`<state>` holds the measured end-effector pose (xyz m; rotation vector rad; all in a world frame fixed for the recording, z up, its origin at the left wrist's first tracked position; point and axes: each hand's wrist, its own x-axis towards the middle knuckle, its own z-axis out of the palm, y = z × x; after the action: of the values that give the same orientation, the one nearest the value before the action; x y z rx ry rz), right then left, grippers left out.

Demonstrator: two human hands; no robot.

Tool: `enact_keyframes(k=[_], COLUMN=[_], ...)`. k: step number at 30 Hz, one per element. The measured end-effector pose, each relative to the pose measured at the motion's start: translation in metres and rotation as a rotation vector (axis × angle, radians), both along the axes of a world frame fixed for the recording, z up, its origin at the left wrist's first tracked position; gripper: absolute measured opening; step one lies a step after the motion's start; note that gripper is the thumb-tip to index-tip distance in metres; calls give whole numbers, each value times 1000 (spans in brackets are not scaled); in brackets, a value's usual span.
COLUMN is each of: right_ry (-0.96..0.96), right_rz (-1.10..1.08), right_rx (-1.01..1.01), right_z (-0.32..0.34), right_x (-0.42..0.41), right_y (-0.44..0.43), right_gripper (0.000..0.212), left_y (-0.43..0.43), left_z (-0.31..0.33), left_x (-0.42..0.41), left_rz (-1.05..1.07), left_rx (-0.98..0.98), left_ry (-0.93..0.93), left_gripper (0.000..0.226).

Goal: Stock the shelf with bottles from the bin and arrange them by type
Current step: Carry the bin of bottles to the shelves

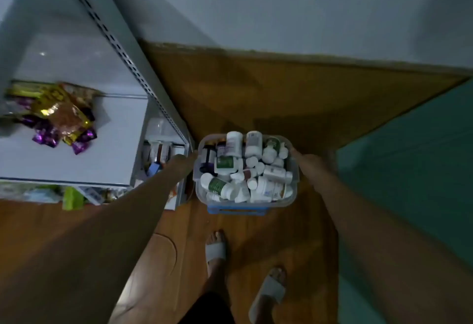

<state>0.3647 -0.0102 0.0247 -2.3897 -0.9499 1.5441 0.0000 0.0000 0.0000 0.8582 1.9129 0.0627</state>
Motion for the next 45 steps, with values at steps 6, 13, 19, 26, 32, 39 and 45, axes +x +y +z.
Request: enact_keyframes(k=[6,13,19,26,32,39,45], right_ry=[123,192,214,242,425,536,578], right_rz=[-259,-473,-499,-577,-566,-330,32], right_rx=[19,67,110,223,295,303,251], right_z=[-45,-106,-1,71,147,222,236], right_x=[-5,40,-2,0,-1,-42,-108], right_y=[-3,-5,-19,-53,-88,-129,-165], right_gripper=[63,72,41,51,46,31,41], left_y=[3,10,0,-45,-118,-246,-360], left_z=[-54,-48,-22,53,156,239,252], left_x=[-2,3,-1,-3,-3,-24,-68], left_rz=[391,578,575,647,861,1098,1275], left_rx=[-57,-21,-1,184,342,469,522], left_ry=[-268,-411,-411,-507,-671,-690,-592], left_gripper=[71,49,54,47,43,74,79])
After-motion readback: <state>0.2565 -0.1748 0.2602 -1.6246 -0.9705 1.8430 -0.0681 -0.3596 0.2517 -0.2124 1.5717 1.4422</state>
